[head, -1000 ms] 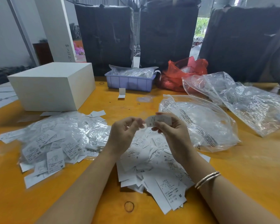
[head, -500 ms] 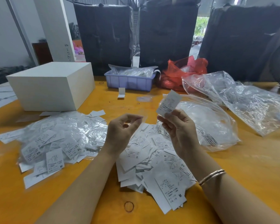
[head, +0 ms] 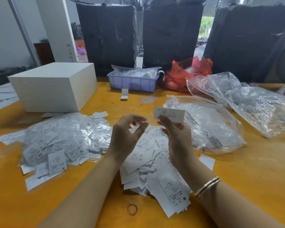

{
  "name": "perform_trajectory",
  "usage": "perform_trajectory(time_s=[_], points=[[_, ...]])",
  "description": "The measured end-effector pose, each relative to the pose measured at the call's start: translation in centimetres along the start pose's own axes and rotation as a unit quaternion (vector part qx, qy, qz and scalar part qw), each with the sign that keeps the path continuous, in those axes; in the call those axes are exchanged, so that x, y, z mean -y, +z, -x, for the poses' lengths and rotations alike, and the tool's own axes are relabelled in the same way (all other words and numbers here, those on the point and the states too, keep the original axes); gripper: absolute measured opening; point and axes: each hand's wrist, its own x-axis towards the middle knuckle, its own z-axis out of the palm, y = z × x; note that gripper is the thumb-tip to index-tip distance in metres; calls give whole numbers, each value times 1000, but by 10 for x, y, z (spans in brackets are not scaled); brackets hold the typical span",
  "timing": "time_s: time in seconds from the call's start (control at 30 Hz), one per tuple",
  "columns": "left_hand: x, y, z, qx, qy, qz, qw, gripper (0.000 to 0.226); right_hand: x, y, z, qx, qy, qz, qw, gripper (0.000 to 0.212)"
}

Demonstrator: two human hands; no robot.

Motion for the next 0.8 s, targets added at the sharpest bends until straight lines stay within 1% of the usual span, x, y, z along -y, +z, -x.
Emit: perform_trajectory(time_s=[0.1,0.27,0.4,0.53,0.6,0.67,0.7,0.77,0.8], points=[[-1,0,0,-1,0,6,1000,9,-2,0,1,-6,1,14,1000,11],[-1,0,1,-5,-9,9,1000,12,-3,4,4,-2,2,6,1000,12],[-1,0,0,-8,-19,20,1000,25,-4,4,5,2,18,16,1000,16],[1,0,0,-10,-34,36,999,21,-4,3,3,9,29,10,1000,20],[0,0,0,-5,-47,53,997,22,-4,2,3,16,29,-6,999,20],[-2,0,1,14,-60,69,996,24,-4,1,3,27,29,-9,999,27],[-3,0,1,27,-66,77,994,20,-4,1,3,30,25,-4,999,27],[-4,-1,1,62,-93,115,987,9,-3,-1,1,29,7,9,1000,14],[-5,-3,1,83,-115,147,979,10,-2,-4,-1,30,-8,26,999,7]])
